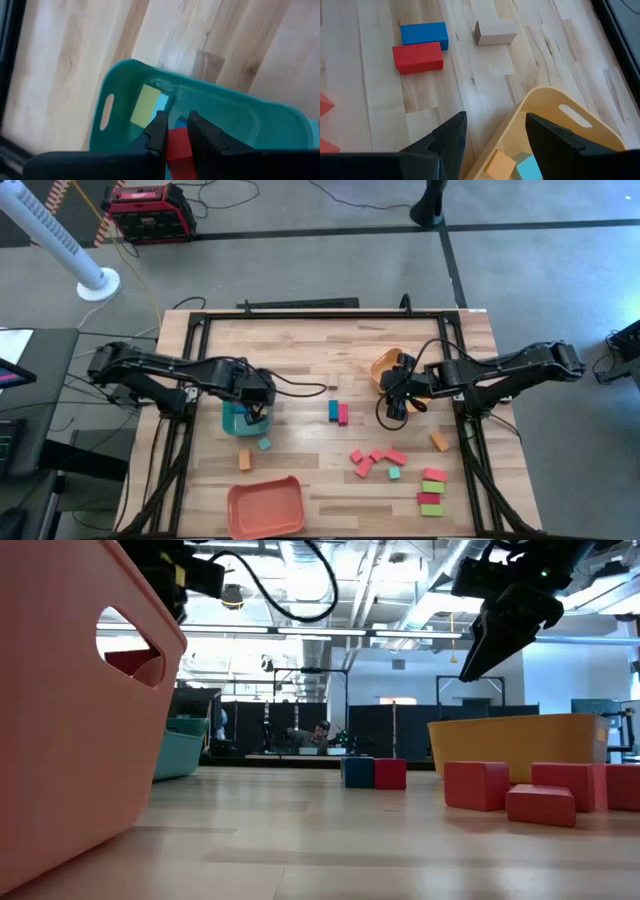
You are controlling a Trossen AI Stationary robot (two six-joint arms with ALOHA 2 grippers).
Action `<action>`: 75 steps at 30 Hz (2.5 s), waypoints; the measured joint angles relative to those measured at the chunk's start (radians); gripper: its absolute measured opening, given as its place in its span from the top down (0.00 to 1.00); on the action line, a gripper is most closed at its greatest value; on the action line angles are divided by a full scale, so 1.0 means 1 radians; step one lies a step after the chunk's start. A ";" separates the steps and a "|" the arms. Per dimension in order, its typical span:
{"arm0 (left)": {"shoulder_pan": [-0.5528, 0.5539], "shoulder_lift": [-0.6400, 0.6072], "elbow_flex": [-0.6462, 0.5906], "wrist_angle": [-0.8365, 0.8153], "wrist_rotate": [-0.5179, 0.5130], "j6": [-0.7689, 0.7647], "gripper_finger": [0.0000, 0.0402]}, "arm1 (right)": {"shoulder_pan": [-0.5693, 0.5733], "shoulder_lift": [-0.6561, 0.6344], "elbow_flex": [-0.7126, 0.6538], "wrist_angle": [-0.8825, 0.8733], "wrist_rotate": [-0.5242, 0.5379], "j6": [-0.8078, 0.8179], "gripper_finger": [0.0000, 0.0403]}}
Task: Sort blocks by size
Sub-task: Put the thin top red rectangular block into the green bin, then put the right orange cube block into the yellow bin
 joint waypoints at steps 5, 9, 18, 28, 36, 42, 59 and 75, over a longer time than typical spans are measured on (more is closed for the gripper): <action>0.000 -0.043 -0.086 0.103 0.002 -0.002 0.87 | 0.000 0.000 0.000 0.000 -0.001 0.006 0.42; 0.000 -0.046 -0.126 0.147 0.007 0.008 0.87 | 0.000 0.000 0.000 -0.001 -0.002 0.013 0.42; 0.000 -0.046 -0.203 0.223 0.013 0.010 0.86 | 0.028 0.000 0.000 -0.006 -0.006 0.035 0.42; 0.000 -0.046 -0.231 0.258 0.013 0.010 0.86 | 0.080 0.000 0.000 -0.009 -0.006 0.055 0.42; 0.003 -0.046 -0.231 0.274 0.014 0.028 0.86 | 0.105 0.000 0.000 -0.009 -0.005 0.074 0.42; 0.014 -0.046 -0.231 0.272 0.014 0.028 0.86 | 0.117 0.000 0.000 -0.009 -0.005 0.076 0.42; 0.016 -0.046 -0.231 0.270 0.014 0.042 0.81 | 0.117 0.000 0.000 -0.012 0.000 0.075 0.42; 0.045 -0.049 -0.230 0.277 -0.014 0.081 0.73 | 0.117 0.000 0.000 -0.012 0.001 0.066 0.42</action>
